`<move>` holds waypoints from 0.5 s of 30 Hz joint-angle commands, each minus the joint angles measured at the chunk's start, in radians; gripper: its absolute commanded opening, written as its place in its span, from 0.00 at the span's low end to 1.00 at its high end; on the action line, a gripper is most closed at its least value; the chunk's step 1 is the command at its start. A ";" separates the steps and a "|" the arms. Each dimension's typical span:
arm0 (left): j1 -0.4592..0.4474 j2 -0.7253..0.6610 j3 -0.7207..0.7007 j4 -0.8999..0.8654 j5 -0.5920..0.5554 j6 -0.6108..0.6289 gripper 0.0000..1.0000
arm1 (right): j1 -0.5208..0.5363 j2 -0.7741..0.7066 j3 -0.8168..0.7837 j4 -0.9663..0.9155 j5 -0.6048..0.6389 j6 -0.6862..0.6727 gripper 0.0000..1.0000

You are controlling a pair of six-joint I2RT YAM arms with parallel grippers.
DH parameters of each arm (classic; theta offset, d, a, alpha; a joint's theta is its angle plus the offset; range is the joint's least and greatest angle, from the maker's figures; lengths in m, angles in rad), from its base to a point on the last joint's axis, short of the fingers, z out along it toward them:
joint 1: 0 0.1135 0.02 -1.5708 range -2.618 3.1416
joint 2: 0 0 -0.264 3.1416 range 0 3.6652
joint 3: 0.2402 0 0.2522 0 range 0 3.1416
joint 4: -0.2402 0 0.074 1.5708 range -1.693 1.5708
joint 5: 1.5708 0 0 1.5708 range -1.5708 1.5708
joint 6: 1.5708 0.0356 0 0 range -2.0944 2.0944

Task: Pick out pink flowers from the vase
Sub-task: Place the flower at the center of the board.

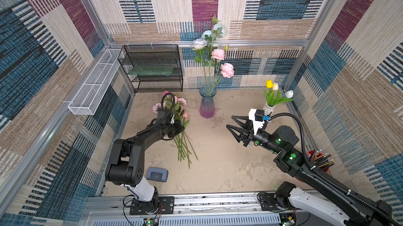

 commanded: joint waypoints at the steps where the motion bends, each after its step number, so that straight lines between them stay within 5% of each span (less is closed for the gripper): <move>1: 0.001 0.008 0.010 -0.025 0.014 0.024 0.15 | 0.001 0.005 -0.008 0.022 0.007 -0.005 0.56; 15: 0.000 -0.223 0.004 -0.196 -0.048 0.097 0.30 | 0.001 0.007 0.001 0.010 0.038 0.020 0.56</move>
